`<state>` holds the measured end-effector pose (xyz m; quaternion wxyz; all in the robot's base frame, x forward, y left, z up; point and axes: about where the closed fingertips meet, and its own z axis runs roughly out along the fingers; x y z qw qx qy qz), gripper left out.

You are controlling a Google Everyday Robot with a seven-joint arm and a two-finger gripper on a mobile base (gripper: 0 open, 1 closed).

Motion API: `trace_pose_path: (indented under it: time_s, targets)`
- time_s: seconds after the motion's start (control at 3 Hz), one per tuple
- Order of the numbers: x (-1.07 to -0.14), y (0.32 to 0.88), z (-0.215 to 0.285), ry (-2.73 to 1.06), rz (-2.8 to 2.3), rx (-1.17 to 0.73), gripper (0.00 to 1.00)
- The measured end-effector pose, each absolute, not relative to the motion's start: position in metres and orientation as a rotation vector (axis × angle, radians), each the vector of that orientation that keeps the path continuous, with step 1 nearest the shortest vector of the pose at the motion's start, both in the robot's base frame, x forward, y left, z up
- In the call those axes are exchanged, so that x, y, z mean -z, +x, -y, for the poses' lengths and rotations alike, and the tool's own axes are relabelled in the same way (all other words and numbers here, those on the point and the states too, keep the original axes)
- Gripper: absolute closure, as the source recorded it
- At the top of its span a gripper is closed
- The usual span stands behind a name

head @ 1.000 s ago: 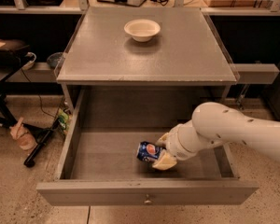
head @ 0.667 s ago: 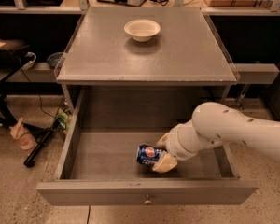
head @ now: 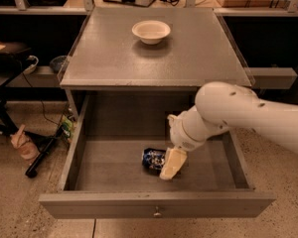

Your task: Place pepsi can into top drawer

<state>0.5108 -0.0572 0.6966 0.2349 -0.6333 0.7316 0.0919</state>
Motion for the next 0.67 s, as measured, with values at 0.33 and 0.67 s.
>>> trace_pose_path:
  time_s: [0.33, 0.67]
  targets:
    - [-0.7414, 0.5271, 0.0386, -1.782, -1.968, -0.211, 0.00]
    - [-0.7414, 0.5271, 0.0386, -1.782, -1.968, -0.211, 0.00]
